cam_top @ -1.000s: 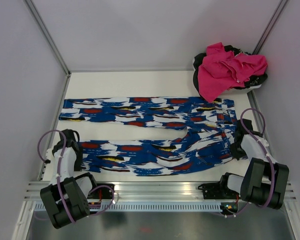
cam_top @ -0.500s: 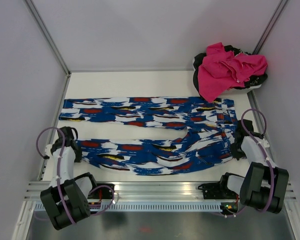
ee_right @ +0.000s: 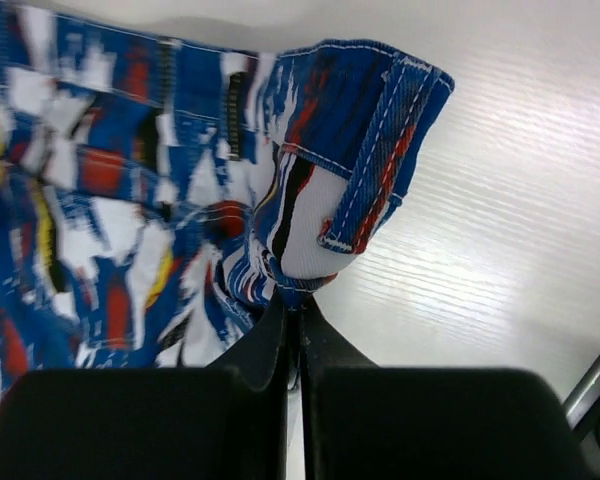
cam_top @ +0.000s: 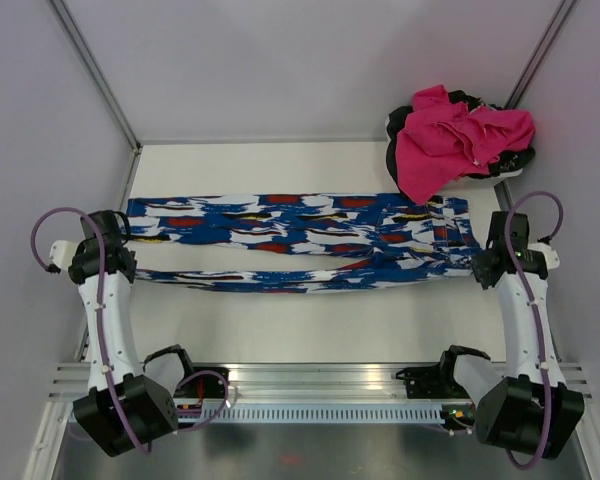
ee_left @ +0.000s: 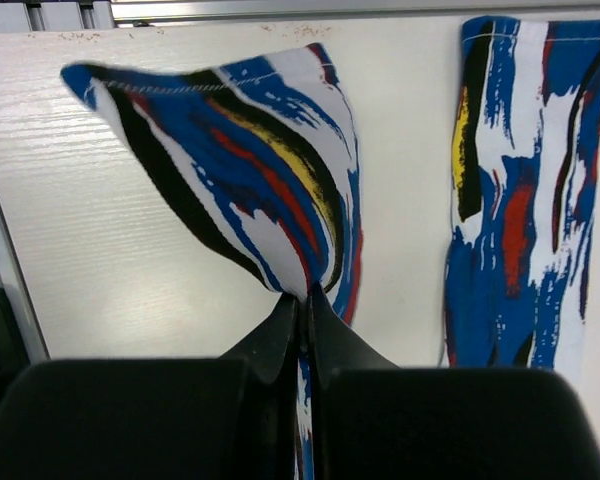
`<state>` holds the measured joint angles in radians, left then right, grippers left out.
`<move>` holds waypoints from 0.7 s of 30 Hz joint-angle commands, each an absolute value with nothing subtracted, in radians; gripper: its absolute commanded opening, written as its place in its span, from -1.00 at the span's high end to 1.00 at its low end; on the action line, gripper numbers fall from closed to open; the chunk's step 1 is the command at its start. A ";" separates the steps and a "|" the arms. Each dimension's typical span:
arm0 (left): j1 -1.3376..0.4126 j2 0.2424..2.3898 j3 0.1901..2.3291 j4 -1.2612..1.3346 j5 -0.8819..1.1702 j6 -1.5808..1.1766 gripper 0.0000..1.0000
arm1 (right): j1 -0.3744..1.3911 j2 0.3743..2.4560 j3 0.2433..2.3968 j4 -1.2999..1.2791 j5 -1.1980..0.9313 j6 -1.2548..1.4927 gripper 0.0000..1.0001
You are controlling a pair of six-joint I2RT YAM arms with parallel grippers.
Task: Fold and stack the trousers
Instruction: Fold the trousers
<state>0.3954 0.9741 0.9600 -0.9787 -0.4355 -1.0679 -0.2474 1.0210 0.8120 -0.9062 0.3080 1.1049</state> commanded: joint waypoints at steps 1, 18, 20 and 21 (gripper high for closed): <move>0.408 1.008 1.037 -0.881 -0.569 -0.974 0.95 | -0.256 0.974 0.941 -0.835 0.468 1.017 1.00; 0.403 1.345 1.269 -0.753 -0.525 -0.916 0.95 | -0.253 1.249 1.098 -0.557 0.377 0.808 1.00; 0.402 1.374 1.278 -0.744 -0.551 -0.917 0.95 | -0.255 1.281 1.104 -0.497 0.348 0.804 1.00; 0.402 1.385 1.291 -0.753 -0.564 -0.920 0.95 | -0.255 1.305 1.109 -0.462 0.336 0.801 1.00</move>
